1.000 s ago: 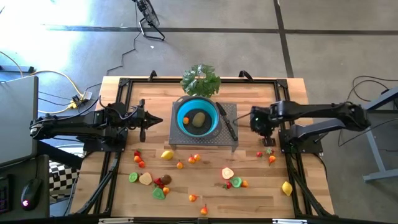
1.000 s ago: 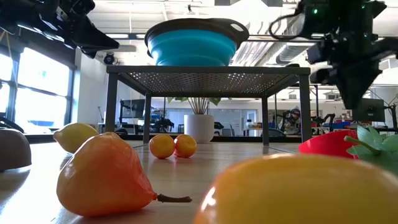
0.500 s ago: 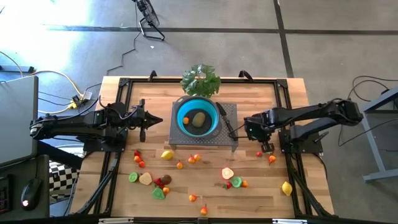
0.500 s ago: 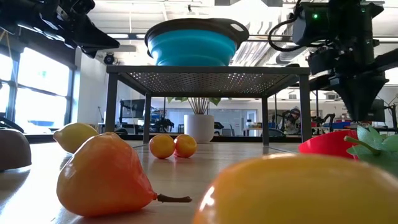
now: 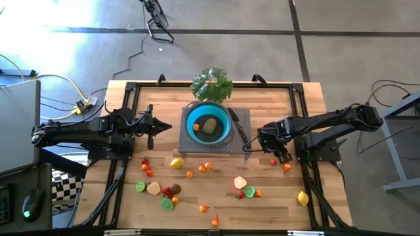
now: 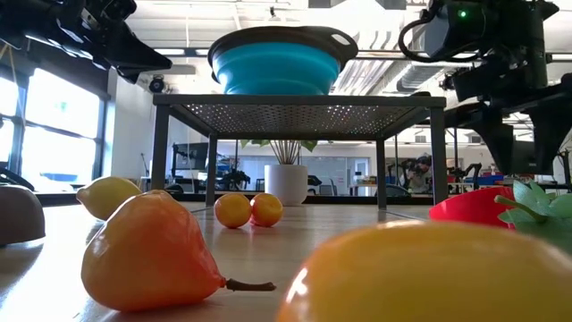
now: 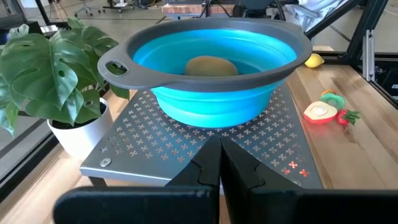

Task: Pick & Place Fruit
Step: Put the strawberry into the blue strainer bowl on to the shelf

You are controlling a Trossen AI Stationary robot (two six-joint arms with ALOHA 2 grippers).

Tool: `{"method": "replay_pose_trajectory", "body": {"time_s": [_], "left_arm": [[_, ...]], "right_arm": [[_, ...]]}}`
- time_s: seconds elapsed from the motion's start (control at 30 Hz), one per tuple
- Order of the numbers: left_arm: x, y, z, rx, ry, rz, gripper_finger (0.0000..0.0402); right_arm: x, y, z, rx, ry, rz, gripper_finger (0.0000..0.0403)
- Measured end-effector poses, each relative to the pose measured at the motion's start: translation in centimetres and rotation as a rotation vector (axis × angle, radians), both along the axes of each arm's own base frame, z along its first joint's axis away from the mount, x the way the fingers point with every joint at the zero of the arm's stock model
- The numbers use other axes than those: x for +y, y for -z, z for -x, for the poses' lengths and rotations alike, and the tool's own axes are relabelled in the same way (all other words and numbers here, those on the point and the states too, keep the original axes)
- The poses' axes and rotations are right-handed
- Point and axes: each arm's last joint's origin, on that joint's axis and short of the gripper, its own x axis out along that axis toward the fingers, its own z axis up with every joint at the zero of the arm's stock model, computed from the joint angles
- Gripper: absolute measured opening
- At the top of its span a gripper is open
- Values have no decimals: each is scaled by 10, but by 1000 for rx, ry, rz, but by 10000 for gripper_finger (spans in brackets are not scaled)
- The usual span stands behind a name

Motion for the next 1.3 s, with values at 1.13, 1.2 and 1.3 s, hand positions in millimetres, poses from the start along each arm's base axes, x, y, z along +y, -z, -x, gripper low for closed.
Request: {"method": "replay_pose_trajectory", "body": {"time_s": [1.13, 1.2, 1.3], "left_arm": [[0, 0, 0, 2, 0, 0, 0], [0, 0, 0, 2, 0, 0, 0], [0, 0, 0, 4, 0, 1, 0]], "right_arm": [[-2, 35, -17, 176, -6, 78, 160], [-2, 34, -16, 179, -6, 77, 160], [-2, 34, -16, 180, -6, 57, 160]]}}
